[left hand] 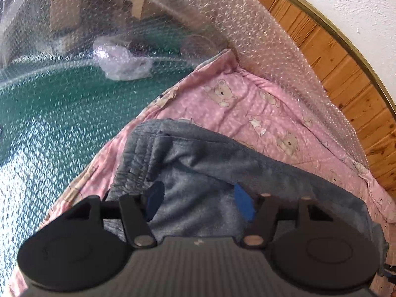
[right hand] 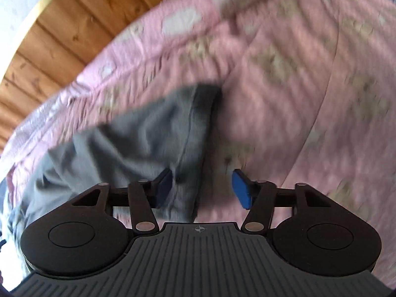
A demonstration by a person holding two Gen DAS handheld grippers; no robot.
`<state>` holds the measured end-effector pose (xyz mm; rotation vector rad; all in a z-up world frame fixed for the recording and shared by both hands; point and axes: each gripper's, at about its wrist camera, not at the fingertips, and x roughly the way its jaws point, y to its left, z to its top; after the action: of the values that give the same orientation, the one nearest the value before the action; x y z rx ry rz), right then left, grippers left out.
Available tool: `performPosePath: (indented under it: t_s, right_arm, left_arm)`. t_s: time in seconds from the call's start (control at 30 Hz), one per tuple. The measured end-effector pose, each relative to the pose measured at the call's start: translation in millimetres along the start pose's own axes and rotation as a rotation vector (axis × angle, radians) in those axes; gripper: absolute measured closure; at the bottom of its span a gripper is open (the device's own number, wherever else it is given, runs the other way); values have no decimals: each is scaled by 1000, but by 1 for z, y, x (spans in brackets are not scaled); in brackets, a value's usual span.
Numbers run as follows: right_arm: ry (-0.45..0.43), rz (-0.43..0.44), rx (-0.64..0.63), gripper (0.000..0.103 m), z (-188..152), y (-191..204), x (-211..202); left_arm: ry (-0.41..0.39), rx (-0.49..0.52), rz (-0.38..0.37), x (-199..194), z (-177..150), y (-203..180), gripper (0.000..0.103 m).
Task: Fold clothes
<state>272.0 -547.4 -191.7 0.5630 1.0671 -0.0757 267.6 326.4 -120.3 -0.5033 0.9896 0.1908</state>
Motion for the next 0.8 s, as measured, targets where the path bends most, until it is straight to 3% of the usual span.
performPosePath:
  t_s: [0.03, 0.2, 0.3, 0.4, 0.47, 0.5, 0.53, 0.6, 0.63, 0.67, 0.7, 0.8]
  right_arm:
    - [10, 43, -3, 81, -6, -3, 5]
    - [-29, 128, -21, 97, -4, 15, -1]
    - [-141, 240, 62, 99, 17, 18, -32]
    - [-365, 407, 210, 100, 56, 8, -82]
    - [-425, 404, 246, 103, 83, 6, -84]
    - [-414, 330, 233, 103, 94, 8, -71]
    - [-374, 251, 243, 101, 103, 7, -50]
    - [-278, 109, 253, 84, 114, 5, -11]
    - [-223, 47, 252, 84, 116, 4, 6]
    - [-232, 9, 233, 84, 111, 6, 10]
    - [-250, 22, 230, 82, 103, 6, 8]
    - [-281, 41, 220, 50, 79, 2, 5]
  left_arm:
    - [2, -5, -7, 0, -1, -2, 40]
    - [-19, 35, -40, -2, 4, -24, 40]
    - [-44, 51, -37, -7, 10, -32, 40]
    - [-78, 64, -39, -14, 16, -34, 40]
    - [-91, 70, -29, -14, 22, -32, 40]
    - [-86, 71, -21, -11, 24, -30, 40]
    - [-81, 72, -13, -7, 26, -28, 40]
    - [-69, 82, 21, 1, 29, -25, 40]
    - [-61, 90, 42, 5, 30, -22, 40]
    - [-54, 96, 58, 9, 31, -17, 40]
    - [-55, 96, 68, 10, 32, -12, 40]
    - [-68, 77, 91, 12, 35, 7, 37]
